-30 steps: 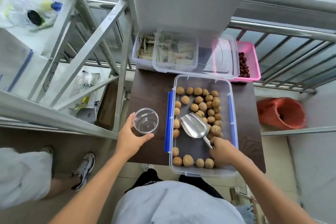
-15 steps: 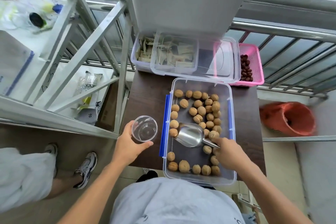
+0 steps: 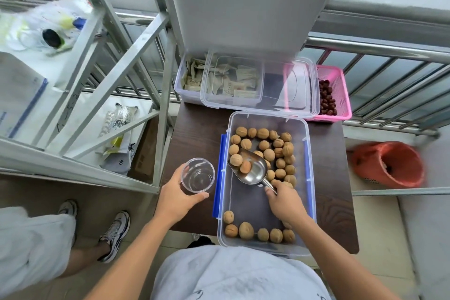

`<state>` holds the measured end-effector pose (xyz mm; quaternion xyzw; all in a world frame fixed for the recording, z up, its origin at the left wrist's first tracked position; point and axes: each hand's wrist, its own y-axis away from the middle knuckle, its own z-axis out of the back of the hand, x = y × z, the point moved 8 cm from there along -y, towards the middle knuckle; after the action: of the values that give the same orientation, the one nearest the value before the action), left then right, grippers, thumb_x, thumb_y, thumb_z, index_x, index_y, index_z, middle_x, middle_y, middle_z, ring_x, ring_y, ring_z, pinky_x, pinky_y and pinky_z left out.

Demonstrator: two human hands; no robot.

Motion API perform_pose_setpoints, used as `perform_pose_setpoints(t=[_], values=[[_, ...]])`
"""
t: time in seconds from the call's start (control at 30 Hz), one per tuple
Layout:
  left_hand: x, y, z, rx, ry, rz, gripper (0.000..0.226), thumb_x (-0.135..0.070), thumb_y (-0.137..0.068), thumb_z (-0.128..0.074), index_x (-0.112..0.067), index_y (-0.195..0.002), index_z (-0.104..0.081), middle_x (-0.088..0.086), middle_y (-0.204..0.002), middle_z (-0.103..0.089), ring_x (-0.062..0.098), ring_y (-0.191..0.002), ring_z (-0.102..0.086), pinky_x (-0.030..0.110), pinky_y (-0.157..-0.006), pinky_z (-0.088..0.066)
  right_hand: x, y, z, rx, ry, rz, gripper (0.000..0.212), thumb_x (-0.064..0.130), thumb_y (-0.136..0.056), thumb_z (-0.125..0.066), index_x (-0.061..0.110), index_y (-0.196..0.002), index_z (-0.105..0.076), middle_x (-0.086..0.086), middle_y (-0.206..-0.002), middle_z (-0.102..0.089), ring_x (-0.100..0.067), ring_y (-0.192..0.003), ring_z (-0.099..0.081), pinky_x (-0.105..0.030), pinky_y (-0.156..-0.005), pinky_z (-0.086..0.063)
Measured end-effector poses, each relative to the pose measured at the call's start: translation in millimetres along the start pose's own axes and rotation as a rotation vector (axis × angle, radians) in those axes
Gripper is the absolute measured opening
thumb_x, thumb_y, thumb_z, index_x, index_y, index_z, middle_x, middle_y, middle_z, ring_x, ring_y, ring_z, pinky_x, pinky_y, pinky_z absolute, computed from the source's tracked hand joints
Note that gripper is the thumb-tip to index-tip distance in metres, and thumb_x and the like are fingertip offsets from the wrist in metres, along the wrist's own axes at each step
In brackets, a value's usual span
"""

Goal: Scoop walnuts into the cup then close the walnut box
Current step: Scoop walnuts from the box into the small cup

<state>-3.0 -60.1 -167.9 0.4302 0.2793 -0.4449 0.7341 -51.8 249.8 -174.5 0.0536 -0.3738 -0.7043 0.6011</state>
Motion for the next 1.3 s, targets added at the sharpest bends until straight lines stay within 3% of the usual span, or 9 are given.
perform_pose_setpoints(t=[0.23,0.4,0.57,0.67,0.77,0.97,1.1,1.2,1.3], values=[[-18.1,7.1,9.5,-0.144,-0.022,-0.079,0.087,-0.033,-0.063,-0.095,-0.043,-0.134,-0.046,-0.040,-0.115,-0.049,-0.006,-0.111,-0.051,0.020,-0.095,-0.043,-8.5,13.2,4.8,-0.024,-0.227,0.052,0.020,0.030,-0.100,-0.051,0.028,-0.080,-0.056,0.005,-0.073,-0.062,-0.021,-0.074,-0.061,-0.043,-0.065,-0.050],[-20.1,5.2,7.2,-0.147,-0.027,-0.059,0.094,-0.035,-0.059,-0.097,-0.031,-0.138,-0.046,-0.017,-0.120,-0.060,0.009,-0.111,-0.059,0.030,-0.093,-0.053,-8.8,27.2,12.6,-0.056,-0.349,0.086,0.016,0.026,-0.101,-0.052,0.035,-0.088,-0.056,0.009,-0.071,-0.058,-0.006,-0.066,-0.054,-0.019,-0.055,-0.038],[-24.2,5.8,0.2,-0.125,-0.061,-0.074,0.087,-0.035,-0.060,-0.096,-0.037,-0.131,-0.044,-0.028,-0.115,-0.055,0.007,-0.111,-0.059,0.027,-0.090,-0.053,-6.5,31.5,23.9,-0.068,-0.340,0.137,0.030,0.025,-0.100,-0.054,0.042,-0.075,-0.055,0.004,-0.066,-0.057,-0.011,-0.064,-0.052,-0.030,-0.060,-0.038],[-24.4,6.4,-1.8,-0.116,-0.084,-0.075,0.100,-0.036,-0.064,-0.094,-0.031,-0.146,-0.038,-0.019,-0.132,-0.054,0.007,-0.123,-0.051,0.032,-0.101,-0.048,-9.0,34.8,29.8,-0.058,-0.373,0.133,0.016,0.026,-0.099,-0.055,0.030,-0.089,-0.067,-0.007,-0.079,-0.069,-0.027,-0.075,-0.062,-0.035,-0.065,-0.044],[-30.7,9.5,-2.6,-0.109,-0.090,-0.110,0.085,-0.030,-0.066,-0.094,-0.043,-0.132,-0.042,-0.036,-0.117,-0.050,0.003,-0.114,-0.052,0.022,-0.094,-0.044,-10.3,38.7,35.9,-0.065,-0.382,0.145,0.016,0.024,-0.100,-0.054,0.023,-0.099,-0.070,-0.007,-0.087,-0.074,-0.026,-0.086,-0.066,-0.037,-0.073,-0.049],[-37.4,13.1,-1.8,-0.122,-0.072,-0.116,0.085,-0.029,-0.067,-0.094,-0.051,-0.125,-0.036,-0.046,-0.107,-0.044,-0.005,-0.104,-0.048,0.018,-0.090,-0.041,-14.7,45.9,45.1,-0.103,-0.341,0.128,0.020,0.023,-0.099,-0.057,0.040,-0.095,-0.067,0.013,-0.072,-0.067,-0.012,-0.077,-0.061,-0.028,-0.066,-0.043],[-41.9,13.0,0.4,-0.117,-0.063,-0.132,0.081,-0.028,-0.065,-0.094,-0.056,-0.119,-0.041,-0.044,-0.108,-0.049,-0.013,-0.100,-0.051,0.018,-0.089,-0.042,1.6,60.2,66.9,-0.088,-0.277,0.190,0.017,0.022,-0.098,-0.060,0.031,-0.088,-0.070,0.026,-0.060,-0.061,-0.004,-0.060,-0.052,-0.025,-0.059,-0.039],[-43.8,11.6,1.7,-0.115,-0.062,-0.138,0.081,-0.029,-0.063,-0.094,-0.066,-0.114,-0.042,-0.043,-0.107,-0.055,-0.021,-0.103,-0.051,0.017,-0.087,-0.044,30.7,76.5,91.3,-0.071,-0.207,0.290,0.012,0.024,-0.095,-0.065,0.024,-0.088,-0.074,0.018,-0.057,-0.056,-0.004,-0.053,-0.045,-0.020,-0.053,-0.034],[-45.5,11.6,0.3,-0.110,-0.059,-0.153,0.080,-0.032,-0.061,-0.094,-0.058,-0.120,-0.047,-0.035,-0.112,-0.061,-0.012,-0.107,-0.057,0.027,-0.091,-0.053,67.1,91.1,108.5,-0.047,-0.054,0.390,0.014,0.027,-0.094,-0.065,0.017,-0.088,-0.073,0.006,-0.058,-0.056,-0.011,-0.052,-0.042,-0.027,-0.052,-0.038]])
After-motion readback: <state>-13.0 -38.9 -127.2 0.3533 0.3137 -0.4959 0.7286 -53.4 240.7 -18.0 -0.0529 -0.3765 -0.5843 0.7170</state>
